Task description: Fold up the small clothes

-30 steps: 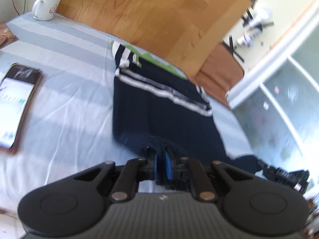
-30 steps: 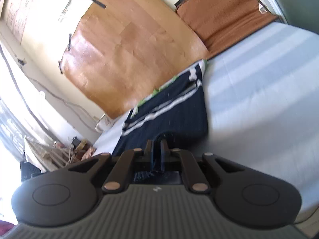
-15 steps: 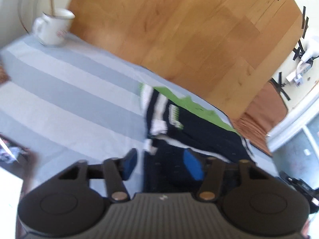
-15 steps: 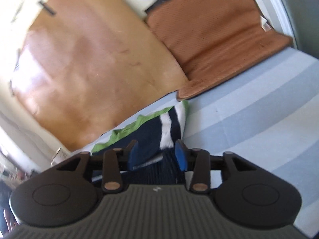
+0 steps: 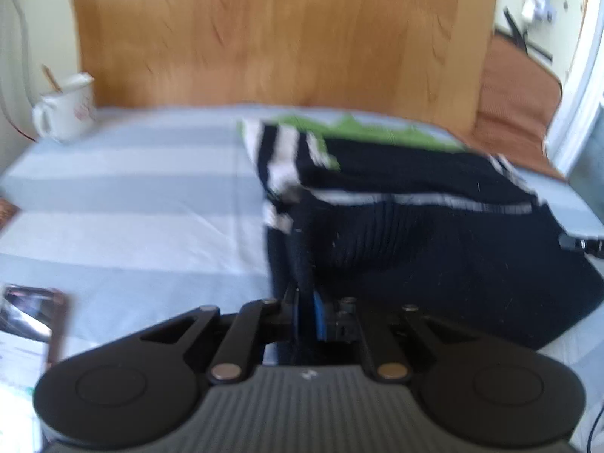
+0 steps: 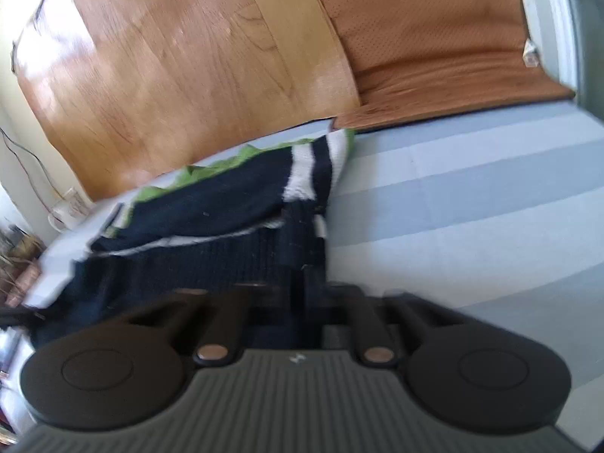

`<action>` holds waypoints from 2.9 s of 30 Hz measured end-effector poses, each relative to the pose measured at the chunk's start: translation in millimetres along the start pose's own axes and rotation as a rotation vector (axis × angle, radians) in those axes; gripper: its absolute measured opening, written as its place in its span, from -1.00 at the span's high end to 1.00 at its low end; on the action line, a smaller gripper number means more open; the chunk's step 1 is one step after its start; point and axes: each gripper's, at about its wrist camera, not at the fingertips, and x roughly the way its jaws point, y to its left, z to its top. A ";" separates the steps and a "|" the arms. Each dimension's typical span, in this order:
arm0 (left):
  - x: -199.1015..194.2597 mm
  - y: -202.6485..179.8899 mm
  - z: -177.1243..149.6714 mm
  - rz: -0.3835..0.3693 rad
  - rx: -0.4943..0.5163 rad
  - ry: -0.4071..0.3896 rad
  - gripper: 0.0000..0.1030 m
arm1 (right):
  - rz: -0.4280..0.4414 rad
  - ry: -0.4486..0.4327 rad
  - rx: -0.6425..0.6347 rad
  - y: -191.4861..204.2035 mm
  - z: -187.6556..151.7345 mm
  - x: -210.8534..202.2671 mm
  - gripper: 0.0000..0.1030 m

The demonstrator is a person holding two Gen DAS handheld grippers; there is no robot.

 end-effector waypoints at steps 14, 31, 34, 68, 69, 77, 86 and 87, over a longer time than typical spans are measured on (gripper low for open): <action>21.7 -8.4 37.1 0.089 0.103 -0.046 0.40 | -0.082 -0.045 -0.123 29.9 20.3 9.0 0.24; 69.0 -3.5 30.5 0.232 0.087 -0.031 0.90 | -0.123 -0.010 -0.073 8.7 23.3 36.9 0.46; 42.9 5.0 39.1 0.171 0.059 -0.054 0.87 | -0.090 -0.050 -0.018 -3.9 42.2 14.2 0.32; 49.6 -107.3 141.5 0.035 0.308 -0.303 0.96 | 0.176 0.144 -0.383 133.3 142.4 89.5 0.72; 28.1 -104.8 128.2 0.030 0.314 -0.335 0.95 | 0.184 0.120 -0.428 141.0 129.4 67.0 0.72; -82.4 -34.0 59.8 -0.052 0.068 -0.395 0.88 | 0.126 0.020 -0.650 147.9 -24.0 -50.4 0.72; -41.5 18.5 22.9 -0.014 -0.149 -0.142 -0.14 | 0.148 -0.001 -0.288 80.5 -41.8 -65.6 0.27; -38.5 20.3 21.7 -0.003 -0.142 -0.140 -0.17 | 0.125 -0.055 -0.245 72.2 -33.9 -73.6 0.07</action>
